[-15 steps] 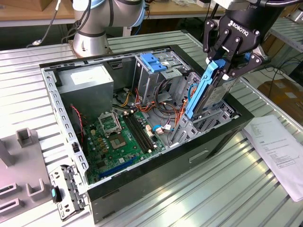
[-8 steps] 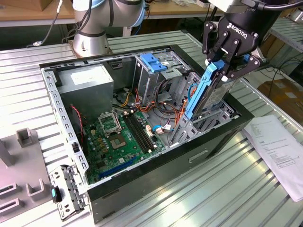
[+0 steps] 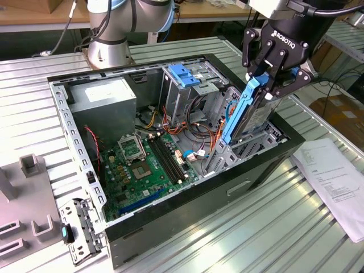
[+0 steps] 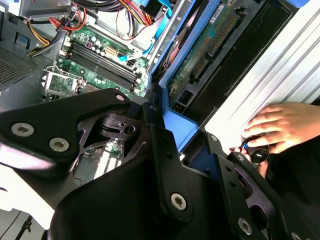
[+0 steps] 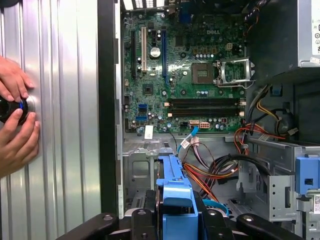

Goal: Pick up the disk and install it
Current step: 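Insert the disk into the insertion slot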

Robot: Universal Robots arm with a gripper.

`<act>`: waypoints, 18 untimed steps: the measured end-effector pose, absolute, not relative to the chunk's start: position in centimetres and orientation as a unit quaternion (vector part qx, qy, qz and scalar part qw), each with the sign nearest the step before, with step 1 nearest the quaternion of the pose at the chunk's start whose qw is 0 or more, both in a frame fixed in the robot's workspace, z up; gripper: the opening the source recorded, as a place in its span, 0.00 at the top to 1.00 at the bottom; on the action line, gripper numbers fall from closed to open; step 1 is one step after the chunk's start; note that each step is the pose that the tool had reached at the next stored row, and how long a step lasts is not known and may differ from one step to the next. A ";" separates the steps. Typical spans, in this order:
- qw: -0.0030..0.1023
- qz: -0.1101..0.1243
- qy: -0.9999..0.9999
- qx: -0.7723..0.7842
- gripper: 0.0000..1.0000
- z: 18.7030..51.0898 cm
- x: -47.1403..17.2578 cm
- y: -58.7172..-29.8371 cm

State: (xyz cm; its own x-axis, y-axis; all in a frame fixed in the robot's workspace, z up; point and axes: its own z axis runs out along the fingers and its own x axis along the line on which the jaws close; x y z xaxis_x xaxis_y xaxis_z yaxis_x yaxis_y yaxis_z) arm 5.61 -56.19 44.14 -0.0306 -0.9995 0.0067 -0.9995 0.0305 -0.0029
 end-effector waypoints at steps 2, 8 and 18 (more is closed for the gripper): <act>0.001 0.003 -0.718 0.696 0.63 44.1 5.6 -56.2; 0.001 0.003 -0.718 0.696 0.63 43.9 5.6 -56.2; 0.001 0.003 -0.718 0.696 0.63 43.6 5.6 -56.2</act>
